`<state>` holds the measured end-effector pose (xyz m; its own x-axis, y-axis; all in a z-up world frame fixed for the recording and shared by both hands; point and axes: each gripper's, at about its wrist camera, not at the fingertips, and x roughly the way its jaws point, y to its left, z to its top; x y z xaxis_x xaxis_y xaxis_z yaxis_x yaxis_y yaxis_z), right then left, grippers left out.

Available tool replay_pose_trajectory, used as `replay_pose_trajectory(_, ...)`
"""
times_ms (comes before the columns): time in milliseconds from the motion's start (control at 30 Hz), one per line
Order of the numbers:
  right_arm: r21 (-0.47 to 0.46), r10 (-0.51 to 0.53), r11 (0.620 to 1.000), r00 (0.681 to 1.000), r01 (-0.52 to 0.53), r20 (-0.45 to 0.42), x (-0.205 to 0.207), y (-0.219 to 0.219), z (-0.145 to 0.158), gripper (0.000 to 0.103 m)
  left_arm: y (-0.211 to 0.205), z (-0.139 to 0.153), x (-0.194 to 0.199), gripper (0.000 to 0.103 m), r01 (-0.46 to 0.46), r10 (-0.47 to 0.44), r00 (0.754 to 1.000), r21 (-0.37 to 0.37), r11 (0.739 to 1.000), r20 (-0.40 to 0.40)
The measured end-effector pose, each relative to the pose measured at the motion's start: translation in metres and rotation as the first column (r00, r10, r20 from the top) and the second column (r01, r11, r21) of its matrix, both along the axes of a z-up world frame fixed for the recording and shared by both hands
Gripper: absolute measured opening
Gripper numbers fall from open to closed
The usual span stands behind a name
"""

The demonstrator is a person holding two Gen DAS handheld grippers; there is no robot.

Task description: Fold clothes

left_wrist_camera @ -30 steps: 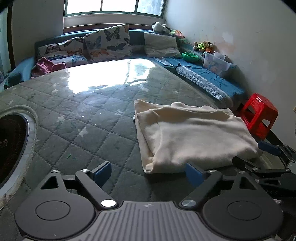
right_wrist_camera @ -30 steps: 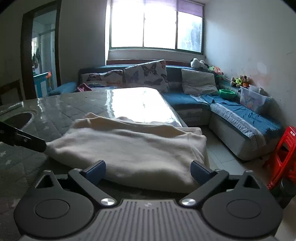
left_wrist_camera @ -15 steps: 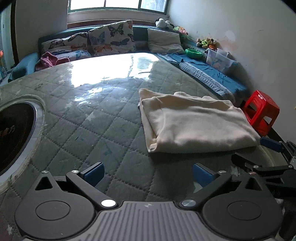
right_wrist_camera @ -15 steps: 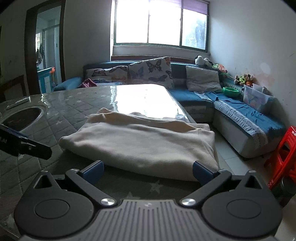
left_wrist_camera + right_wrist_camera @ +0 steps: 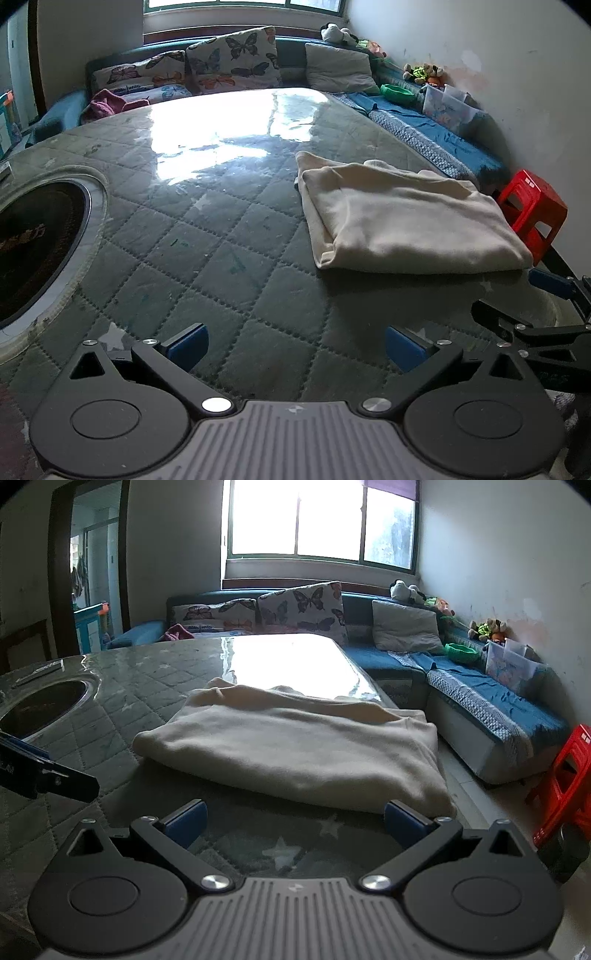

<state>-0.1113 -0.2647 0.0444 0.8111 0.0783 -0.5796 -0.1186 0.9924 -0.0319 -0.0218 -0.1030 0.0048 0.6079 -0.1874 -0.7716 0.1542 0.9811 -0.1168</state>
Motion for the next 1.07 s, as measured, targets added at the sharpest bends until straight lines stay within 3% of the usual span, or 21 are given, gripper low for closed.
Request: replay_pose_trajectory(1067,0.044,-0.009,0.999,0.999,0.011,-0.045,-0.003,0.008,-0.002,0.103,0.0,0.0,-0.002,0.103,-0.019,0.018,1.0,0.031,0.999,0.006)
